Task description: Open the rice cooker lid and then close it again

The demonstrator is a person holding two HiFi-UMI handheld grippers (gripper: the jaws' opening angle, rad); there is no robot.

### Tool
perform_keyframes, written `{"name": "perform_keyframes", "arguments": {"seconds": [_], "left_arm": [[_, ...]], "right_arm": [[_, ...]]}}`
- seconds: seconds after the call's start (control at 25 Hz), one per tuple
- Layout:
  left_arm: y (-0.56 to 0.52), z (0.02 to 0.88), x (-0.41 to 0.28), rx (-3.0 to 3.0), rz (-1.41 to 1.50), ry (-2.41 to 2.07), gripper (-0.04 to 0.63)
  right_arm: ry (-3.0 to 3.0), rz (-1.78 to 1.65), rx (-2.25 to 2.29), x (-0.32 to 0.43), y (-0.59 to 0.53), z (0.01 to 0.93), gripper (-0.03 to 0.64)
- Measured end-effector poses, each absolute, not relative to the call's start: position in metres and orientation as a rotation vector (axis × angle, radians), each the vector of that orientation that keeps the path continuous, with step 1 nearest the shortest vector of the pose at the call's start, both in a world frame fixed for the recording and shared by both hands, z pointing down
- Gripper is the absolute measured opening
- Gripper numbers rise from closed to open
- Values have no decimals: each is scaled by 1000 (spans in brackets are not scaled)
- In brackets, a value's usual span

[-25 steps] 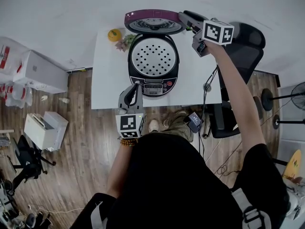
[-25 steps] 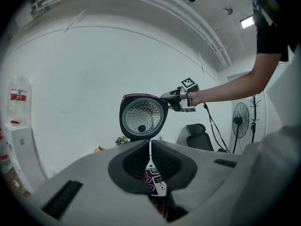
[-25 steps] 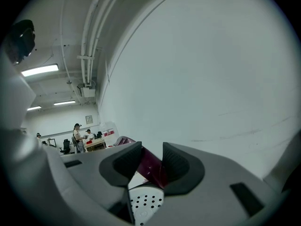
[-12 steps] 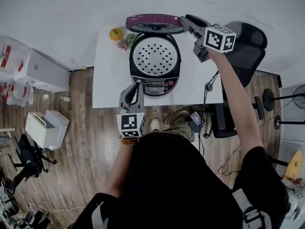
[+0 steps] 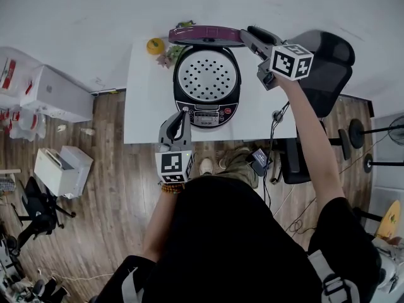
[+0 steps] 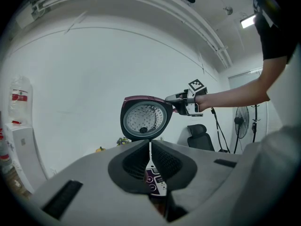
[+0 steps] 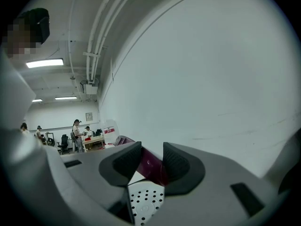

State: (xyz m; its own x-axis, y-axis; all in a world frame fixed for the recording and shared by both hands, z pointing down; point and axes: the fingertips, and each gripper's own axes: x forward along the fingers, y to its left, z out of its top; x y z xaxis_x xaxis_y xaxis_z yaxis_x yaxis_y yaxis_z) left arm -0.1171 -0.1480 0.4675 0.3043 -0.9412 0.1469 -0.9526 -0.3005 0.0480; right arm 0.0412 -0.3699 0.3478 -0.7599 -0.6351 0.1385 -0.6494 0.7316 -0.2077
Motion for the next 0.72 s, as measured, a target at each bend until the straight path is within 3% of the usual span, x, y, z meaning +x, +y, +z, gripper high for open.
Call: {"name": "perform_keyframes", "arguments": {"seconds": [0.72], "left_arm": [[-153, 469, -114, 2453, 142, -1751, 34]], "right_arm": [[-2872, 358, 1048, 41, -341, 364, 156]]}}
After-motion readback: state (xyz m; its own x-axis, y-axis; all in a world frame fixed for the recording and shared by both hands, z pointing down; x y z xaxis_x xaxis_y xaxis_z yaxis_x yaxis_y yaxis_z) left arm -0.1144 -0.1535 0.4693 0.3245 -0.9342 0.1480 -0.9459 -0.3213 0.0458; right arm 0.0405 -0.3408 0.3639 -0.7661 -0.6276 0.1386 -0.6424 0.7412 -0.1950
